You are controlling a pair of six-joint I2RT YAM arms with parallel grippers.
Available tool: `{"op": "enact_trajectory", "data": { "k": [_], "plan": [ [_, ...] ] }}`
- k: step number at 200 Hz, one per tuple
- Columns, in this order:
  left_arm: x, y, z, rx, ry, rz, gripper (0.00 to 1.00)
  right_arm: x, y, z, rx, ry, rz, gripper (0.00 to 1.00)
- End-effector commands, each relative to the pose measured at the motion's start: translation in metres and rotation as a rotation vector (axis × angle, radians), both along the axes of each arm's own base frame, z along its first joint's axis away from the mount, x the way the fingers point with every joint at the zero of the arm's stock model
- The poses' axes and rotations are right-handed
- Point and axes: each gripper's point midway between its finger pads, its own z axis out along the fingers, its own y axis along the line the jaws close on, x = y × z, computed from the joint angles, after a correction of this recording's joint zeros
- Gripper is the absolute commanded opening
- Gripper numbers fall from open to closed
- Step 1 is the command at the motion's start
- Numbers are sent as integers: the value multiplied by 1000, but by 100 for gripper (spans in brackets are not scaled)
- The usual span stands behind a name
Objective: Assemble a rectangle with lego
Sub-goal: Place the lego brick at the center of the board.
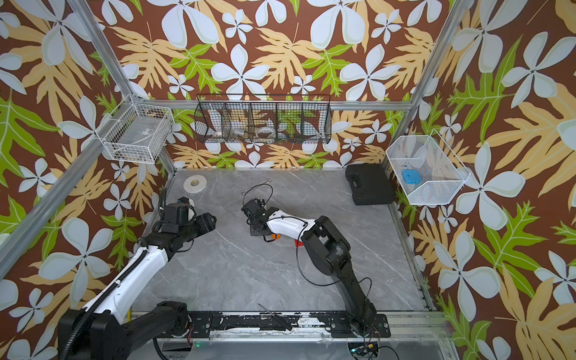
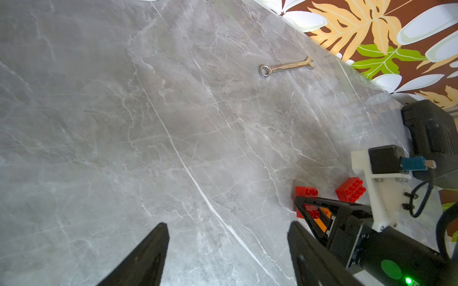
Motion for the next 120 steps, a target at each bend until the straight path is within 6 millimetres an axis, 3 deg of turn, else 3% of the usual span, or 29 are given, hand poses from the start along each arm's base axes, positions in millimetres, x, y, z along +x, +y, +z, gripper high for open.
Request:
{"op": "enact_trajectory", "data": {
  "k": [1,72,120],
  "plan": [
    [0,-1,0,4,-2,-13,78,0,-3,-5,-3,-4,-33,29],
    [-1,-1,1,2,-4,-15,78,-3,1,-18,26,37,-62,33],
    [-1,-3,1,-1,-4,-25,78,-2,4,-11,33,28,-64,57]
  ]
}}
